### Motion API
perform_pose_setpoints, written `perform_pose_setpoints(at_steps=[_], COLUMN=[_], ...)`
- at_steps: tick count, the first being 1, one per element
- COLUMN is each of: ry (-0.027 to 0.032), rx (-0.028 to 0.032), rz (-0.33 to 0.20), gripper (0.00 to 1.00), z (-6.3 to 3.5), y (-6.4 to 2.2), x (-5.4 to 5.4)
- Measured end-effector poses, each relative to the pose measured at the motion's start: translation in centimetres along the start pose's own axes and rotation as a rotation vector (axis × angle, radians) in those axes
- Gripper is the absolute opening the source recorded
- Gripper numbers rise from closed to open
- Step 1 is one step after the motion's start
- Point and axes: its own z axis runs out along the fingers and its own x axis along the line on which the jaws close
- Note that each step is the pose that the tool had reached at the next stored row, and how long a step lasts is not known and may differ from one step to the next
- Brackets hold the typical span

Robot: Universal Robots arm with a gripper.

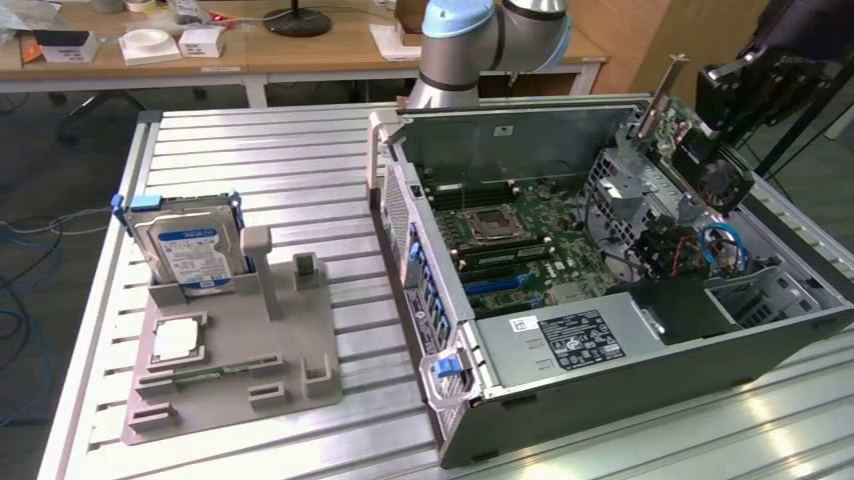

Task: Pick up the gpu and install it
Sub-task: 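Insert the gpu into the slot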

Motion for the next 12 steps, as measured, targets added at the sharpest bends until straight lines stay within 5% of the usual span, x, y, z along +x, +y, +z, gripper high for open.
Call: perform_pose_setpoints(at_steps=[12], ry=[0.0], rx=[0.0], rz=[0.0], gripper=[0.26], z=[0.0], y=[0.0], x=[0.0])
